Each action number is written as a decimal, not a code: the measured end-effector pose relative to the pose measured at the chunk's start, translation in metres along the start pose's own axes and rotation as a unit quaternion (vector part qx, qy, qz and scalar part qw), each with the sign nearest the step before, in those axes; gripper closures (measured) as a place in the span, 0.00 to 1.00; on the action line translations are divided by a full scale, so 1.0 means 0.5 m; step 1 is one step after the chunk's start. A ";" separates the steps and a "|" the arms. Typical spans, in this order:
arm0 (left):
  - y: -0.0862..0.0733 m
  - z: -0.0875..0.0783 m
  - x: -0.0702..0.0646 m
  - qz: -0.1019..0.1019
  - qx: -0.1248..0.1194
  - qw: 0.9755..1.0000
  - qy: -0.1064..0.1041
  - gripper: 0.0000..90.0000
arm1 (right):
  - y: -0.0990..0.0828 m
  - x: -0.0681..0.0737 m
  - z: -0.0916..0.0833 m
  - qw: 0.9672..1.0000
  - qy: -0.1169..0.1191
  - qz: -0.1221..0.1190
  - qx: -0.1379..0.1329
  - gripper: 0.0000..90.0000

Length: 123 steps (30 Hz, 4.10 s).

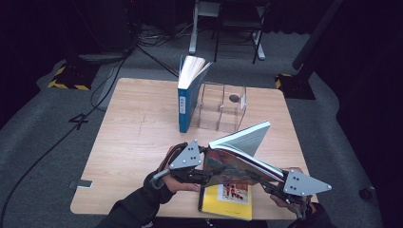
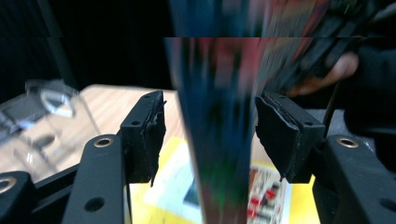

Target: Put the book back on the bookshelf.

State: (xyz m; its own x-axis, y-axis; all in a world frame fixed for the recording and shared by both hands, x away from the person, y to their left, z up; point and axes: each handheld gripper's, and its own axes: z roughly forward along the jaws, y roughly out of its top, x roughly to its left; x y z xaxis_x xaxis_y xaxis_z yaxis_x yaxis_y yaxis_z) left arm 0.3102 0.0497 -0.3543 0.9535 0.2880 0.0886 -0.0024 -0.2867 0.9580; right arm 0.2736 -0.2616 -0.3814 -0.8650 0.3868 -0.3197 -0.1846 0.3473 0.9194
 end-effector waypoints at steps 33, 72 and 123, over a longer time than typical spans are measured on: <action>0.073 0.028 -0.019 0.044 -0.024 0.998 -0.023 0.80 | -0.031 -0.044 -0.042 0.997 -0.051 0.046 0.019 0.54; 0.117 0.043 0.000 0.052 0.002 0.999 -0.004 0.81 | -0.081 -0.056 -0.006 0.993 -0.048 0.092 0.052 0.44; 0.138 0.004 0.236 -0.037 0.028 0.967 0.251 0.81 | -0.133 -0.069 0.018 0.985 -0.070 0.119 0.101 0.42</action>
State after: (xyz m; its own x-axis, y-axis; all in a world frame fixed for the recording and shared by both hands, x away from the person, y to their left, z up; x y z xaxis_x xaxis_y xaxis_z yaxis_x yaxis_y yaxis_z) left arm 0.4230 0.0617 -0.2783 0.6847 0.7121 0.1553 0.0895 -0.2936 0.9517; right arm 0.3197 -0.2905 -0.4337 -0.7971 0.5868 -0.1426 0.1244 0.3907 0.9121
